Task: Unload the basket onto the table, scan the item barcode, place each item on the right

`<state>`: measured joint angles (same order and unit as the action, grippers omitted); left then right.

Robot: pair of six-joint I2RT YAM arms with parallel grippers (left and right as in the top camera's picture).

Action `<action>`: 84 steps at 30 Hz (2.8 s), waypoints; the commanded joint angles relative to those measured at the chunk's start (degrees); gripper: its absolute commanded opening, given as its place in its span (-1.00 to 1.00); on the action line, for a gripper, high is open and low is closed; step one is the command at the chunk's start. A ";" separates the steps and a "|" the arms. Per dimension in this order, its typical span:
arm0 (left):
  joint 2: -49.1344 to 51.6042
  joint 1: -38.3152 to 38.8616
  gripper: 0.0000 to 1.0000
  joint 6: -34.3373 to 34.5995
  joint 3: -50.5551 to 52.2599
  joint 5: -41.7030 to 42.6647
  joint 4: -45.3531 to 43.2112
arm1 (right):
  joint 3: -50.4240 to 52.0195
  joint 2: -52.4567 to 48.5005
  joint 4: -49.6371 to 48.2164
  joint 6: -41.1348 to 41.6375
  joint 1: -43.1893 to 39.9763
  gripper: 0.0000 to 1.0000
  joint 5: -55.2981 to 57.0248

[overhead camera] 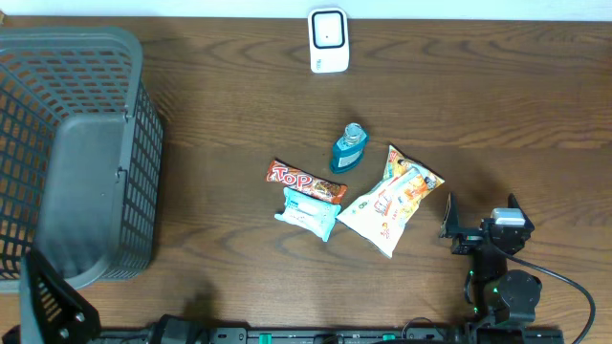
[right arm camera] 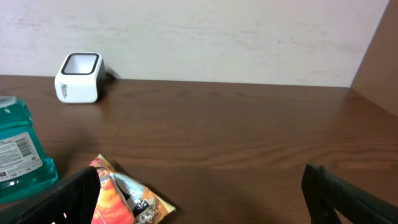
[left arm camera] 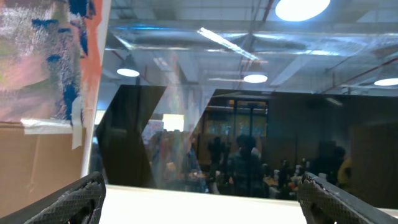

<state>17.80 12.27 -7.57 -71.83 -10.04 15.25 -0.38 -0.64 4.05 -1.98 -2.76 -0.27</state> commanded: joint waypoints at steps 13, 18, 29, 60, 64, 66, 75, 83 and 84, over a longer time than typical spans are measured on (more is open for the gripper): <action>-6.73 -8.02 0.96 0.81 -0.28 14.58 1.22 | 0.07 0.15 -2.89 4.55 0.20 0.99 -9.20; -9.57 -8.07 0.96 0.81 -0.31 14.80 1.25 | 0.07 -0.02 -1.60 25.46 0.24 0.99 -33.53; -16.35 -8.09 0.96 0.83 -0.55 15.02 1.68 | 0.07 -0.02 -2.10 40.63 0.24 0.98 -54.29; -17.59 -7.98 0.96 -0.87 2.56 6.40 -0.76 | -33.90 -18.32 42.14 25.59 0.20 0.99 -12.00; -17.59 -7.98 0.96 -6.49 8.55 -2.12 -7.04 | -43.71 -29.59 46.42 25.07 0.20 0.99 -8.66; -17.59 -7.98 0.95 -8.31 12.37 -4.04 -10.58 | -47.28 -34.07 47.54 25.07 0.20 0.99 -10.23; -17.57 -7.98 0.96 -8.22 31.58 -3.96 -28.85 | -50.27 -43.47 47.56 25.07 0.20 0.99 -17.64; -15.39 -7.98 0.96 -4.13 33.53 -3.98 -29.03 | -49.57 -50.82 47.39 26.43 0.20 0.98 -14.19; -15.17 -7.98 0.95 -4.11 33.53 -3.98 -28.59 | -49.27 -52.00 47.21 26.69 0.20 0.99 -14.19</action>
<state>1.54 4.49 -13.08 -37.95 -13.47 -13.47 -49.87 -49.60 51.42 23.97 -2.76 -15.66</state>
